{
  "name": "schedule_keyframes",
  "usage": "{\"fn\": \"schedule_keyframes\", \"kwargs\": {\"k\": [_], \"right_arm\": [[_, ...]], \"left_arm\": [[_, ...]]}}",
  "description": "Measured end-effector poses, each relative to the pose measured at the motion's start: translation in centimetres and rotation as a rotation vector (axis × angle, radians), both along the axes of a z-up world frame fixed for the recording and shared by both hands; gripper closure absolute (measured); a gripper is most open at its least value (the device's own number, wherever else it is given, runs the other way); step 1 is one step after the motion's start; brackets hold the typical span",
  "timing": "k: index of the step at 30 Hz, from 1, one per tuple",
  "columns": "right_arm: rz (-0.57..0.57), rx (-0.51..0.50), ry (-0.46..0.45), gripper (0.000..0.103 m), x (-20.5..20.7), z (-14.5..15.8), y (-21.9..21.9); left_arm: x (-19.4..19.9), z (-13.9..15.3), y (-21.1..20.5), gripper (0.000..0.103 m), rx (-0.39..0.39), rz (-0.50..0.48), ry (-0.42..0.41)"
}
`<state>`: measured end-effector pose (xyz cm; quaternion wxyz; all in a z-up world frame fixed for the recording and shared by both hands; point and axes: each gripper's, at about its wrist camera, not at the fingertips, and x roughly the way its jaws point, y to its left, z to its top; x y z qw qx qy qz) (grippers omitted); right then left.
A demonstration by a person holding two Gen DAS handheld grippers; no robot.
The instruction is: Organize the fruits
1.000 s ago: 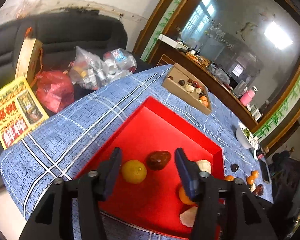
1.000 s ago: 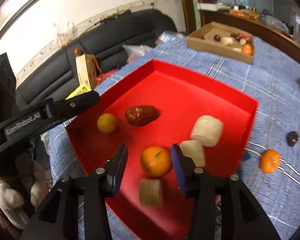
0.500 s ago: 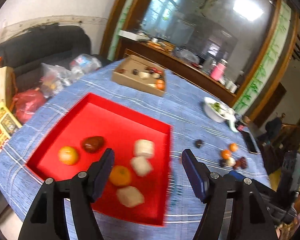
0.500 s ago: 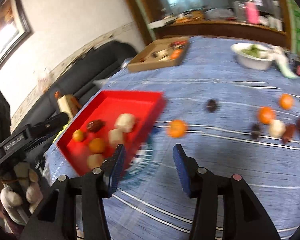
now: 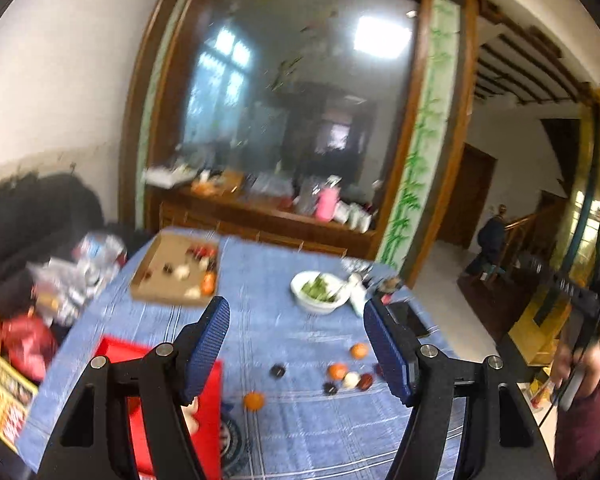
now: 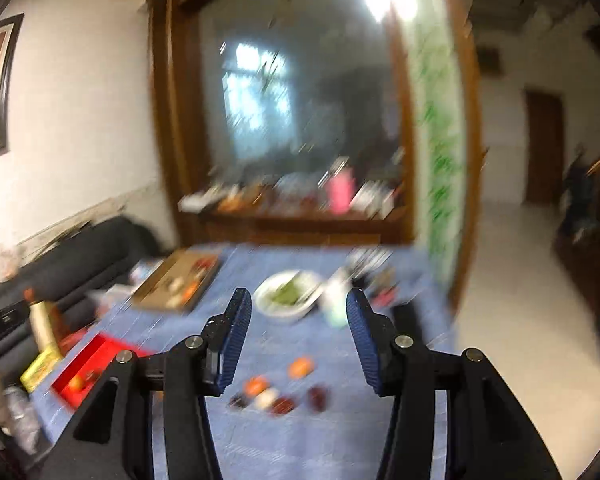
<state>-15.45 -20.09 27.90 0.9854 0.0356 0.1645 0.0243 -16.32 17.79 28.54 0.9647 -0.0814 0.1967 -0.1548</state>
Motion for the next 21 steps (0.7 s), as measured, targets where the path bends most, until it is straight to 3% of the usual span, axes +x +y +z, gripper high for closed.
{"fn": "schedule_keyframes", "kwargs": {"k": [4,6,8,10,13,21], "right_arm": [[-0.095,-0.041,-0.095,0.052,-2.3,7.5,-2.7],[-0.15,-0.053,-0.133,0.045,-3.3,11.4,-3.5],[-0.188,-0.059,-0.179,0.041,-4.1,14.0,-4.1],[-0.194,-0.056,-0.192,0.036,-4.5,14.2,-4.2],[-0.157,-0.03,-0.132,0.035,-3.4,10.7,-3.6],[-0.008,0.024,0.196,0.038,2.3,-8.3,1.9]], "left_arm": [[0.3,4.9,1.0,0.029,-0.012,-0.03,-0.022],[0.6,6.6,1.7,0.028,-0.01,-0.016,-0.035],[0.6,7.2,2.2,0.024,0.007,0.012,-0.059],[0.4,6.5,2.7,0.022,0.008,0.014,-0.067],[1.3,3.6,2.8,0.022,0.015,-0.014,-0.026],[7.5,-8.2,-0.3,0.022,0.08,-0.075,0.203]]}}
